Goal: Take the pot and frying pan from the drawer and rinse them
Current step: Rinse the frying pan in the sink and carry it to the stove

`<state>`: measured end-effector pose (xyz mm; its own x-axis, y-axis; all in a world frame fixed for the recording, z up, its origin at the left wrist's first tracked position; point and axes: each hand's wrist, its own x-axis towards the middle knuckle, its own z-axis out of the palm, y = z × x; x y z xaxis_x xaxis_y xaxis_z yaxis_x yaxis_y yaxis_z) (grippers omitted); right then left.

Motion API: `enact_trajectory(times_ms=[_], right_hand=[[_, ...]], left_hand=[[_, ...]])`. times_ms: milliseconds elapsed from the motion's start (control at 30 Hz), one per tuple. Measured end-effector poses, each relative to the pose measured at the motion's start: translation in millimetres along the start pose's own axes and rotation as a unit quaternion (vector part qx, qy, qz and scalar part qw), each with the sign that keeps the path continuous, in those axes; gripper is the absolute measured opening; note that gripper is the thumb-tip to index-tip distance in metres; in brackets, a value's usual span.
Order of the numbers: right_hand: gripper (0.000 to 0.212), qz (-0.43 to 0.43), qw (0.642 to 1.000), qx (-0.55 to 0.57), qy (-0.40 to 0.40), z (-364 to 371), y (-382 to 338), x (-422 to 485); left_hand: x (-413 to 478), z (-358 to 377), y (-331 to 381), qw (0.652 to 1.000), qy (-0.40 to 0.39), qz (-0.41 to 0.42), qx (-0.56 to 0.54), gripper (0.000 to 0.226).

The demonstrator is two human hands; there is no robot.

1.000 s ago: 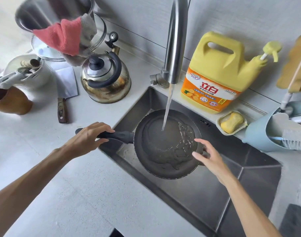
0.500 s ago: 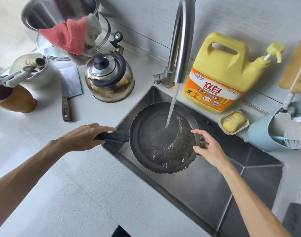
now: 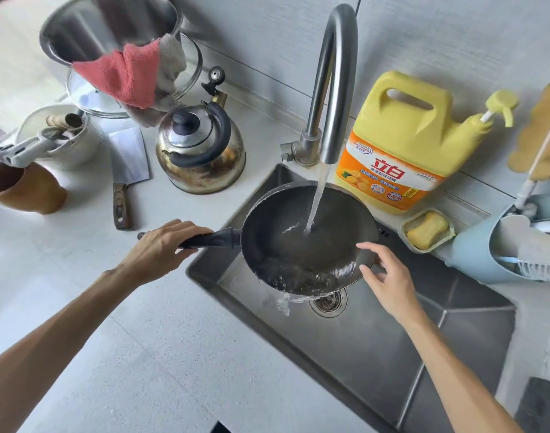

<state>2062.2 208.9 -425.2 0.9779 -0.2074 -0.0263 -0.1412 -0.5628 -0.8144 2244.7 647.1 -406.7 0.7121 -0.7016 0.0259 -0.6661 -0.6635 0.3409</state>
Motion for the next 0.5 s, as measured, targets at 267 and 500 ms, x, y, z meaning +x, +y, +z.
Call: enact_trajectory(times_ms=[267,500], right_hand=[[0.046,-0.051,0.993,-0.095,0.056,2,10,-8],[0.04,-0.081,0.987,-0.109,0.08,-4,6,-6]], left_hand=[[2,10,16,0.997,0.06,-0.011,0.037,0.029],[6,12,20,0.996,0.068,-0.024,0.047,0.03]])
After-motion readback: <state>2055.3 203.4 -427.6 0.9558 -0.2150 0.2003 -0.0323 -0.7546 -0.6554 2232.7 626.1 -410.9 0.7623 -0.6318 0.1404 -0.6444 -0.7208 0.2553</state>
